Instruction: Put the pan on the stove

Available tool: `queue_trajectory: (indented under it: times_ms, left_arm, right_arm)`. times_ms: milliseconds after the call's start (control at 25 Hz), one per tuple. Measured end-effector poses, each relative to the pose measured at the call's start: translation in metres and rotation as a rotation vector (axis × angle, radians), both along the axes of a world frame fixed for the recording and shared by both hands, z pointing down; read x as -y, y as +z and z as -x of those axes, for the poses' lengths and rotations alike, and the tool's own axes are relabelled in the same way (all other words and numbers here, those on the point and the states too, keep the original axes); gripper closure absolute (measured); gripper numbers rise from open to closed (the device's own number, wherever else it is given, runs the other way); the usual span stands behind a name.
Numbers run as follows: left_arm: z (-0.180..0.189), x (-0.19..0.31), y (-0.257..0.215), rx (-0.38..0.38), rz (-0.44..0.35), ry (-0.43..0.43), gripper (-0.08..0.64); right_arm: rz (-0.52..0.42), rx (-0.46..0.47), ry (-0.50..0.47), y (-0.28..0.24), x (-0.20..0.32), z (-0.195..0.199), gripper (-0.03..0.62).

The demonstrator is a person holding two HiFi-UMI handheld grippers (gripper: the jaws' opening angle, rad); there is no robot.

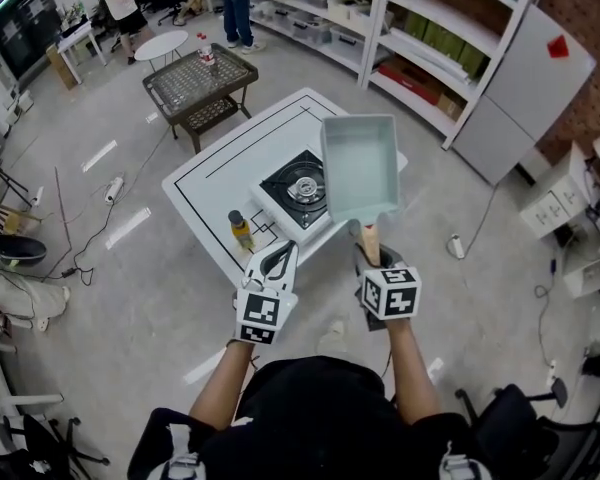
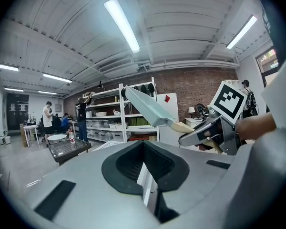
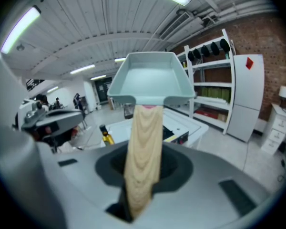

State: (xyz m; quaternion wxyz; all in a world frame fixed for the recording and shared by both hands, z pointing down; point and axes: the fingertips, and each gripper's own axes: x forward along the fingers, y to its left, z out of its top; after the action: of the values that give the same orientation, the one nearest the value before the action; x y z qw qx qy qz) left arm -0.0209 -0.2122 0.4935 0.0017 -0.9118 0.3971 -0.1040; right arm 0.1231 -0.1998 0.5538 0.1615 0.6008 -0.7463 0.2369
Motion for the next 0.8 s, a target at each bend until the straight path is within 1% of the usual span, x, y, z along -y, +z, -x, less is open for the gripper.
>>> queue_trajectory:
  times_ms: [160, 360, 560, 800]
  left_arm:
    - [-0.022, 0.022, -0.004, -0.004, -0.004, -0.03, 0.536]
    - [-0.045, 0.045, -0.005, 0.009, -0.01, -0.081, 0.536]
    - [-0.059, 0.061, -0.004, 0.016, -0.013, -0.138, 0.535]
    - [-0.067, 0.071, -0.004, 0.039, -0.017, -0.206, 0.536]
  right_arm:
    - [0.005, -0.002, -0.034, 0.0, 0.028, -0.02, 0.497]
    - [0.011, -0.005, -0.087, 0.0, 0.06, -0.043, 0.497]
    - [0.026, -0.003, -0.154, 0.005, 0.081, -0.052, 0.497]
    - [0.053, -0.005, -0.245, 0.017, 0.098, -0.053, 0.497]
